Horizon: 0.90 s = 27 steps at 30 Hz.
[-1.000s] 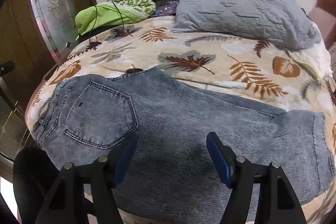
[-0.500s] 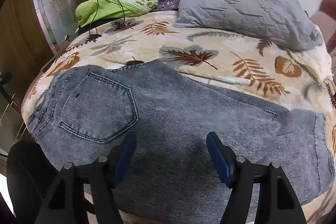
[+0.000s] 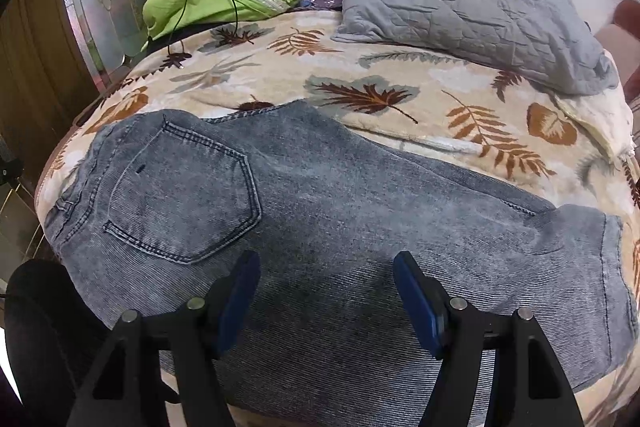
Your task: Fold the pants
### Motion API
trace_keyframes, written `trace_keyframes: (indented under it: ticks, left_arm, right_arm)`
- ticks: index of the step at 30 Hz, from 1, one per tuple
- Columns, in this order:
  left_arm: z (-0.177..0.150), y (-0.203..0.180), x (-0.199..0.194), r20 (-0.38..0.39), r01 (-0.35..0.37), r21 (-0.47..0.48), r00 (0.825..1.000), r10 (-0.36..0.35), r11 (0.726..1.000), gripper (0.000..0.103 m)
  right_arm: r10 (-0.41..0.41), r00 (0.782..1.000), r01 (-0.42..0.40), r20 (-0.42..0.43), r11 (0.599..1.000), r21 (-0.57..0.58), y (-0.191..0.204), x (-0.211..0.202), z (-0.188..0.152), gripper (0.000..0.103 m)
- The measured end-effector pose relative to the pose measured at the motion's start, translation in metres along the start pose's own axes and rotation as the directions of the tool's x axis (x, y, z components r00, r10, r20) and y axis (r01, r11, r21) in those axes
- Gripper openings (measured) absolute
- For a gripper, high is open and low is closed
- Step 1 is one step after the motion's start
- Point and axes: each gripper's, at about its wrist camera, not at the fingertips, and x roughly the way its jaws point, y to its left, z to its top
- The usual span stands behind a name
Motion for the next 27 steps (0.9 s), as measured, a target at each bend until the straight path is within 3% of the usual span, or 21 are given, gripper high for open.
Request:
trace_keyframes:
  ticks: [14, 27]
  left_arm:
    - [-0.004, 0.005, 0.008, -0.016, 0.005, -0.014, 1.000, -0.005, 1.000, 0.103]
    - [-0.003, -0.001, -0.008, 0.030, -0.003, -0.001, 1.000, 0.003, 1.000, 0.103]
  right_arm:
    - [-0.015, 1.000, 0.014, -0.023, 1.000, -0.016, 0.004, 0.008, -0.003, 0.072]
    - [-0.021, 1.000, 0.021, -0.019, 1.000, -0.019, 0.000, 0.006, -0.005, 0.072]
